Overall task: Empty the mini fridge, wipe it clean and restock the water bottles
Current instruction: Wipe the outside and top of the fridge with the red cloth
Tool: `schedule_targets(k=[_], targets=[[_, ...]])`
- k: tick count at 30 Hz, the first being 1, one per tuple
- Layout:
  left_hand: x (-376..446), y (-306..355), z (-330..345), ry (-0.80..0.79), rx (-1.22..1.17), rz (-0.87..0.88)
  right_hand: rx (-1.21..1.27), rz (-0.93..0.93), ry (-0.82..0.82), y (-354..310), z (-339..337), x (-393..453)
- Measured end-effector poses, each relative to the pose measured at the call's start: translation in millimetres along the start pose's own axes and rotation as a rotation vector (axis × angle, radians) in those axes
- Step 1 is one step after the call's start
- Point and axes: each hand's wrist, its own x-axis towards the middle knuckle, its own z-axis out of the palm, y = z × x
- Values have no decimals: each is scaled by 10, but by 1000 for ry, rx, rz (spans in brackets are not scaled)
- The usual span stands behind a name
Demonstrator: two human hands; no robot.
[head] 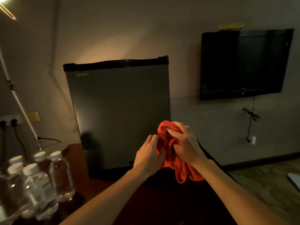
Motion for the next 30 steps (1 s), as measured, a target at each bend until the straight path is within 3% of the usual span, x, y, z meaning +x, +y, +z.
schedule_targets(k=[10,17,30], targets=[[728,239,586,73,-81,3,134,-12,77,932,48,387],[1239,435,681,89,-92,-5,326,-41,237,1285,69,745],[1774,1602,-272,68,188,-142,431,25,-58,1204,-1273,1540]])
